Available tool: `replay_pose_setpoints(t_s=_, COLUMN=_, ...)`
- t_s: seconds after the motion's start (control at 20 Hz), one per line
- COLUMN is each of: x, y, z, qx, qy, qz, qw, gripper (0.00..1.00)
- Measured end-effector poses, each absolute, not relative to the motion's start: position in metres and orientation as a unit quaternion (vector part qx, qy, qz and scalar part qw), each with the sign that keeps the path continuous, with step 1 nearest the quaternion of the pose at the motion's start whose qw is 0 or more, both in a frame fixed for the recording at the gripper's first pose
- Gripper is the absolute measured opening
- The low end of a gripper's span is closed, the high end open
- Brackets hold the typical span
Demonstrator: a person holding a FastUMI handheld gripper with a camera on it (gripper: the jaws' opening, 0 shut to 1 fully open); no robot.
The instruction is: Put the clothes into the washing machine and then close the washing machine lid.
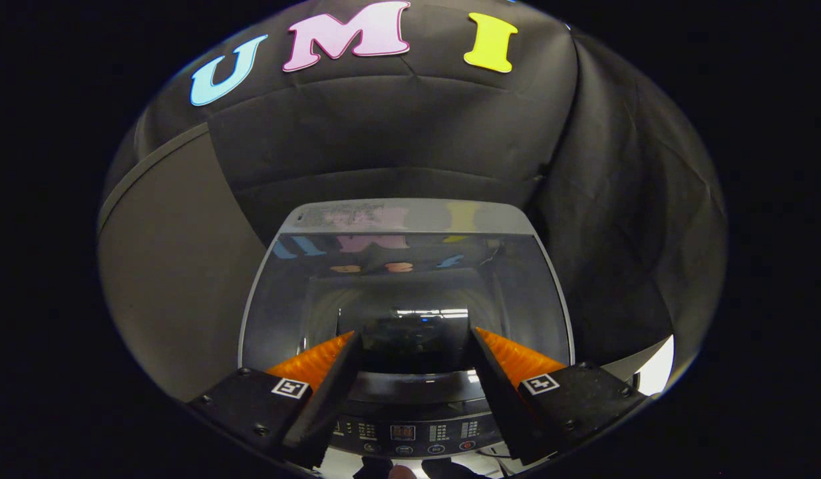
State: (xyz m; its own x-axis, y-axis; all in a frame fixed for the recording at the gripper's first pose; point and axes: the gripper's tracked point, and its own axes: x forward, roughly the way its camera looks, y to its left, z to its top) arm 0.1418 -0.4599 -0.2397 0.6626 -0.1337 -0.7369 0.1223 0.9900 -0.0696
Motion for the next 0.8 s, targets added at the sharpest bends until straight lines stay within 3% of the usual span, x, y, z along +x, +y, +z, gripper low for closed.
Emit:
replay_pose_setpoints(t_s=0.5, x=0.183, y=-0.433, z=-0.125, qx=0.004, qy=0.298, qz=-0.044, qw=0.953, gripper=1.0)
replay_pose_setpoints(t_s=0.8, x=0.201, y=-0.411, z=-0.015, qx=0.027, qy=0.189, qz=-0.027, qw=0.981, gripper=1.0)
